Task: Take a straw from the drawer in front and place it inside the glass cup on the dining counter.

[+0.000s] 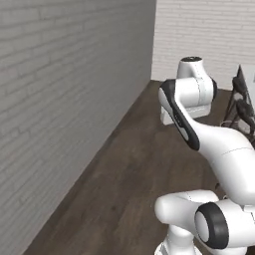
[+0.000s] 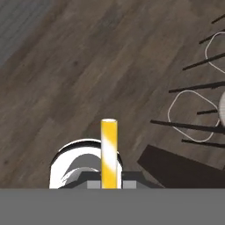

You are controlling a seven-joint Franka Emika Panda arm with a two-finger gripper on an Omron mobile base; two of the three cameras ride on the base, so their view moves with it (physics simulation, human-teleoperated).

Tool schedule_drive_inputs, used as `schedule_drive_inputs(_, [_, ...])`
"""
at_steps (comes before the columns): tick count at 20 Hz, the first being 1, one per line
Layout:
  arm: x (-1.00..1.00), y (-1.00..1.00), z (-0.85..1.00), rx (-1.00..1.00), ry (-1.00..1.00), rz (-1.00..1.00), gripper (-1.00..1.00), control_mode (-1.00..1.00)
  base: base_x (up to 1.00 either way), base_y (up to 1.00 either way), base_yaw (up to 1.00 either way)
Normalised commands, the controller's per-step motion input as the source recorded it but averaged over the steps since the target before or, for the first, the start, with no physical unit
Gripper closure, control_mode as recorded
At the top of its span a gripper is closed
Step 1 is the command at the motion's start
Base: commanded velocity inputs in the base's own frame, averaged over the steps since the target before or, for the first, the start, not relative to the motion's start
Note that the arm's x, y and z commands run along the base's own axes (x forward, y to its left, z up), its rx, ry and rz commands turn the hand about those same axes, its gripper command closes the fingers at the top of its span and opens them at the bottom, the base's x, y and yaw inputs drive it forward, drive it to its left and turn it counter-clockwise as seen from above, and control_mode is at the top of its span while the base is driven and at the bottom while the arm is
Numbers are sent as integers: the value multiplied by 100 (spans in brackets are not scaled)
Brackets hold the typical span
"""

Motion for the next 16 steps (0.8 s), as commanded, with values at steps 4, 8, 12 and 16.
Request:
schedule_drive_inputs(4, [0, 0, 0, 0, 0, 0, 100, 100, 60, 13, -66])
schedule_drive_inputs(8, [0, 0, 0, 0, 0, 0, 100, 100, 60, 48, -65])
schedule_drive_inputs(12, [0, 0, 0, 0, 0, 0, 100, 100, 54, 80, -60])
schedule_drive_inputs(16, [0, 0, 0, 0, 0, 0, 100, 100, 43, 94, -56])
